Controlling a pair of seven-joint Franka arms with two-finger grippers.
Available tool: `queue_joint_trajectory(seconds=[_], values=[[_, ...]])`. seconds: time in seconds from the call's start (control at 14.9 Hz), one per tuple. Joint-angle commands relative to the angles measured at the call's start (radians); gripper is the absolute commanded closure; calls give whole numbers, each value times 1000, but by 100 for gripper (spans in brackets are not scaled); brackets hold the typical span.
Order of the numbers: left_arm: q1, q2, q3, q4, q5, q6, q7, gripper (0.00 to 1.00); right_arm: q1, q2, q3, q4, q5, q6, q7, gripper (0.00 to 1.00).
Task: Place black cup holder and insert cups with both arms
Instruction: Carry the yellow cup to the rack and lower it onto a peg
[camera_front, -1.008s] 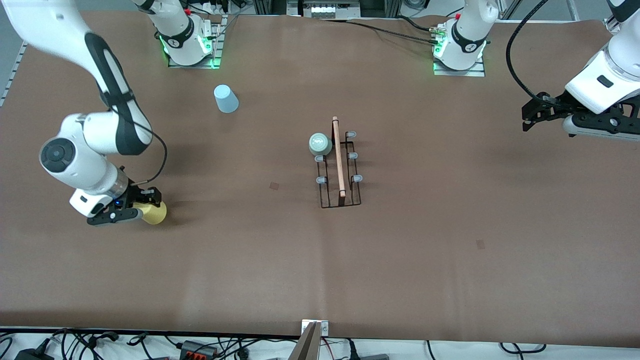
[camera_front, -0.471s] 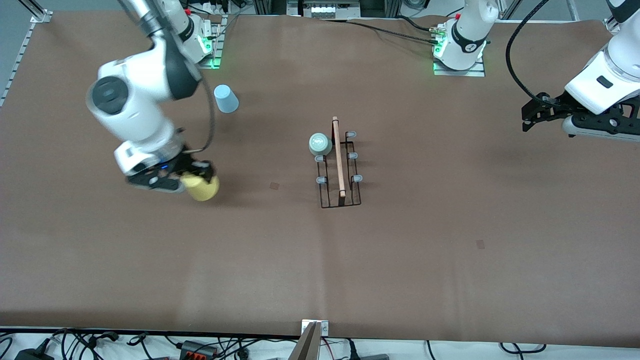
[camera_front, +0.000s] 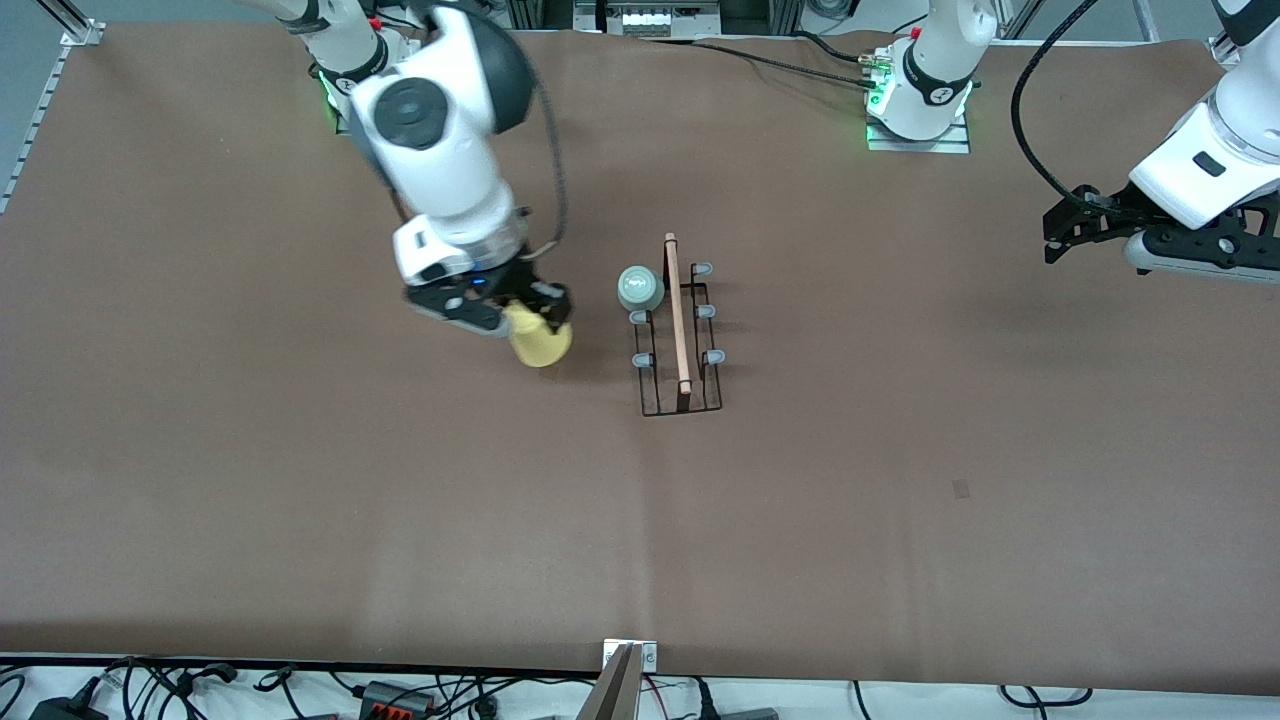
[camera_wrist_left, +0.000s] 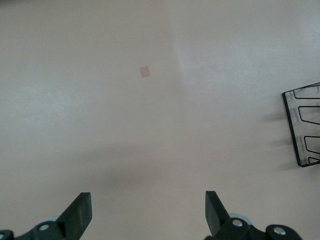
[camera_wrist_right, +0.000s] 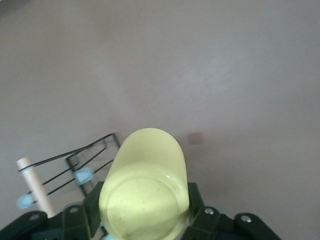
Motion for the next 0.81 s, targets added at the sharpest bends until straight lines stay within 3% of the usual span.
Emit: queue_joint_trajectory(seconds=[0.0, 0.74], values=[[-3, 13, 1, 31, 17, -24, 14, 0, 57, 140, -8, 165, -21, -15, 75, 82], [-3, 13, 1, 31, 17, -24, 14, 0, 108, 293, -15, 302, -16, 7, 83, 82]])
